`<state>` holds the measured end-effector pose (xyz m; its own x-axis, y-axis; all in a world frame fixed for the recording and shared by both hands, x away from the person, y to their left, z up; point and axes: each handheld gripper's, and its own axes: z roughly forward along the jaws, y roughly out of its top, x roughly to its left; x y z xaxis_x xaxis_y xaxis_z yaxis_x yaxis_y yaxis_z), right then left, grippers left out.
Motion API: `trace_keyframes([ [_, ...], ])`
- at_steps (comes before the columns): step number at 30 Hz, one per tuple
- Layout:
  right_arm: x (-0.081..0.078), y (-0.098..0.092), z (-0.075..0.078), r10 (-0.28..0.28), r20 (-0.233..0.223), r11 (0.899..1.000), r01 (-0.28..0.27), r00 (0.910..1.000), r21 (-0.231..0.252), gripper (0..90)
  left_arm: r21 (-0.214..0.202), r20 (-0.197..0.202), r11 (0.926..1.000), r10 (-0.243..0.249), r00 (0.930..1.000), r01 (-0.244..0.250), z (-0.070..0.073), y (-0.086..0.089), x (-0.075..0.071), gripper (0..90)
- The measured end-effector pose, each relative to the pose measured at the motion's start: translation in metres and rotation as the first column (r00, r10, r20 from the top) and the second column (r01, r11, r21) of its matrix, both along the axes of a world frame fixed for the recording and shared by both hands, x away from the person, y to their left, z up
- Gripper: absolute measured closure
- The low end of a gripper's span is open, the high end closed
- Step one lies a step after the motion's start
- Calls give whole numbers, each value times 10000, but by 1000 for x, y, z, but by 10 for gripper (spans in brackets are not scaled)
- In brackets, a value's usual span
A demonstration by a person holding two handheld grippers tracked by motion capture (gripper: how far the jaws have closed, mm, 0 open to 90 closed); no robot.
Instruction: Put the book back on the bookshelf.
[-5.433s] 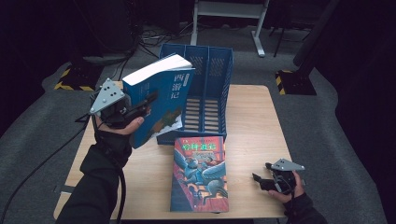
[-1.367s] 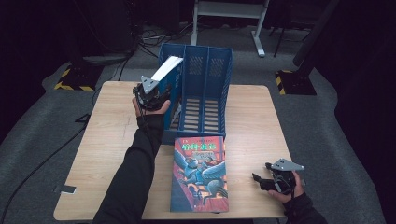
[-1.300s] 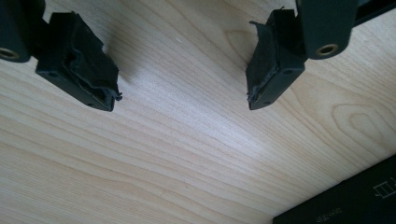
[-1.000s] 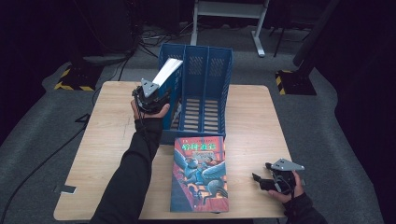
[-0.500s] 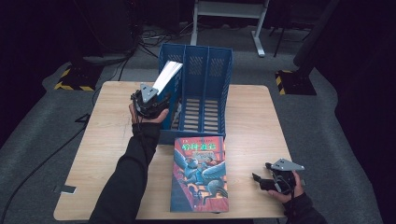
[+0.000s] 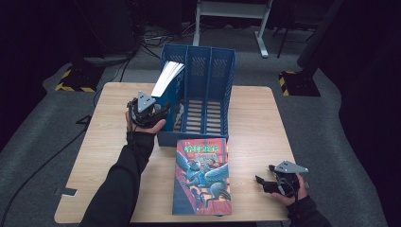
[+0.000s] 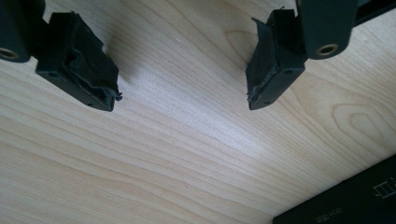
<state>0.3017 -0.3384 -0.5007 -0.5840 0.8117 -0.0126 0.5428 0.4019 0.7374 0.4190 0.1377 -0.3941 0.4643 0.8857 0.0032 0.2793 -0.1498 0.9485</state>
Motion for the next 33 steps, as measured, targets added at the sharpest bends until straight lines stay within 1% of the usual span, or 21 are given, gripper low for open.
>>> trace_keyframes([
  [3,0,0,0,0,1,10000,0,10000,0,252,125,-26,9998,-159,9999,159,-4,3,-4,481],
  [4,0,0,0,-1,0,10000,1,10000,1,252,113,-81,9997,-221,9997,222,-5,4,-6,481],
  [6,0,0,0,0,0,10000,0,10000,1,252,250,-194,9991,-349,9992,354,-8,6,-8,479],
  [10,0,0,0,-1,-2,10000,1,10000,2,252,765,-557,9942,-710,9959,752,-19,7,-11,460],
  [11,0,0,0,1,-1,10000,-1,10000,0,252,886,-564,9926,-779,9954,827,-22,7,-12,451],
  [14,0,0,0,1,-1,10000,-1,10000,2,252,915,-686,9917,-838,9941,900,-28,8,-15,442],
  [17,0,0,0,2,-2,10000,-2,10000,5,252,1049,-965,9899,-850,9917,950,-35,9,-15,450],
  [18,0,0,0,2,-2,10000,-2,10000,7,252,1108,-1042,9888,-883,9906,997,-36,10,-15,454],
  [19,0,0,0,1,-2,10000,-1,10000,6,252,1236,-1221,9869,-882,9886,1033,-38,10,-13,462],
  [20,0,0,0,0,-3,10000,0,10000,5,252,1326,-1285,9849,-939,9873,1109,-40,11,-13,488],
  [21,0,0,0,2,-1,10000,-2,10000,4,252,1407,-1347,9819,-1076,9850,1265,-41,12,-11,490],
  [22,0,0,0,0,-4,10000,0,10000,7,252,1360,-1366,9818,-1136,9841,1322,-41,13,-11,490],
  [23,0,0,0,-2,-5,10000,2,10000,7,251,1222,-1492,9825,-1217,9813,1404,-41,14,-10,493],
  [25,0,0,0,14,-2,10000,-14,10000,3,251,1253,-1559,9806,-1303,9791,1504,-39,14,-8,496],
  [28,0,0,0,2,-9,10000,-2,10000,3,251,1241,-1701,9800,-1335,9763,1556,-38,14,-5,496],
  [29,0,0,0,3,-13,10000,-3,10000,5,250,1279,-1666,9802,-1289,9776,1510,-38,13,-4,497],
  [32,1,0,0,4,-8,10000,-4,10000,3,249,1356,-1735,9817,-1091,9788,1335,-36,10,1,504],
  [33,1,0,0,8,-7,10000,-8,10000,4,249,1315,-1760,9836,-994,9794,1234,-36,9,3,506],
])
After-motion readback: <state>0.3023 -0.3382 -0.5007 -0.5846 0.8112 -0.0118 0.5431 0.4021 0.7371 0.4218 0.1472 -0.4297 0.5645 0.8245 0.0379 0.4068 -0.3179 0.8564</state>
